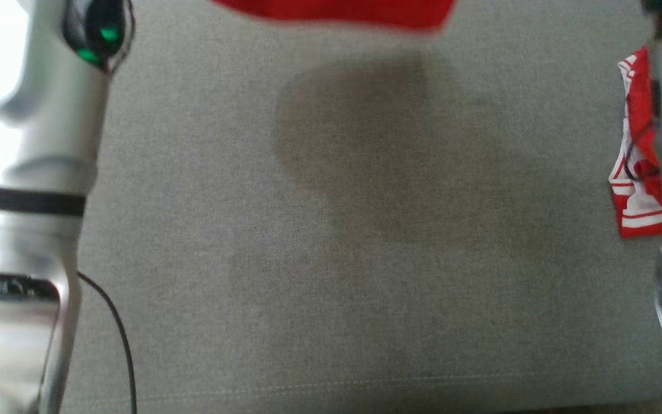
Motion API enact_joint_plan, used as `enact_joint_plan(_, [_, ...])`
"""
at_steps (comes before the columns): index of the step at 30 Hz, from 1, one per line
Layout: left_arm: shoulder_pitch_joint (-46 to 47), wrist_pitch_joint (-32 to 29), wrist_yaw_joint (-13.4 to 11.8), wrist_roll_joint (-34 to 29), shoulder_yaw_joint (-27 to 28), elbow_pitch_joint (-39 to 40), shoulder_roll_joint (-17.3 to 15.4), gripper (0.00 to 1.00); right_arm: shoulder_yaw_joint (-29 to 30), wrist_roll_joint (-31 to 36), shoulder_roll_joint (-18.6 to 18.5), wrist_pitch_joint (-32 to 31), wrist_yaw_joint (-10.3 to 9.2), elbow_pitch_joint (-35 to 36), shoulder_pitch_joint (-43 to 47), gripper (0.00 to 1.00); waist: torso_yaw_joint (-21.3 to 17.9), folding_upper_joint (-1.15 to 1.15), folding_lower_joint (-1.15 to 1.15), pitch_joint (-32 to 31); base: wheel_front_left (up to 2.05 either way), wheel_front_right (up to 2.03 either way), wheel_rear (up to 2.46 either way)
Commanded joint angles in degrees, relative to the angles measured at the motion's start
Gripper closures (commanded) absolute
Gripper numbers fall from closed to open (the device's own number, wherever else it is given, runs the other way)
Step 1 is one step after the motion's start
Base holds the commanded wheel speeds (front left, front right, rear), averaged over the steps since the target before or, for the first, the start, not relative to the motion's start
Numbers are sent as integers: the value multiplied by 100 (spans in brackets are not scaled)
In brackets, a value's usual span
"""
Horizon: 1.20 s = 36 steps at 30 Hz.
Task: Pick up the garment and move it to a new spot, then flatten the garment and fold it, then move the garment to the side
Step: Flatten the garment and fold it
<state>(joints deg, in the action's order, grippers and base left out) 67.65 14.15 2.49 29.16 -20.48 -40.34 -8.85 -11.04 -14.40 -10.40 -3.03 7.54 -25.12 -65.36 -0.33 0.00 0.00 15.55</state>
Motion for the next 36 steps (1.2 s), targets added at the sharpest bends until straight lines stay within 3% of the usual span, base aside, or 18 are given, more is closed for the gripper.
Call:
enact_joint_plan(1, [304,56,30,-62,254,-57,-191,100,-107,-19,145,191,-5,-132,-291,100,-26,0,0,70,0,0,0])
enact_joint_plan(10, [-539,84,262,-172,869,-808,187,100,-819,-354,532,1006,-5,-1968,133,100,-45,0,0,377,0,0,0])
enact_joint_plan(17, [-1761,84,410,-403,1348,-404,466,100,-1118,-778,559,1473,-5,-2342,1272,100,1,0,0,558,0,0,0])
enact_joint_plan(27, [-4127,85,491,-797,1483,1331,591,100,-830,-905,216,1728,-5,-1347,3467,100,82,0,0,120,0,0,0])
enact_joint_plan(31, [-4988,85,496,-805,1386,1906,595,100,-493,-730,166,1585,-5,-516,4472,100,97,0,0,-106,0,0,0])
enact_joint_plan(36, [-5916,85,477,-860,1357,2454,596,100,-24,-423,213,959,-5,823,5729,100,86,0,0,-444,0,0,0])
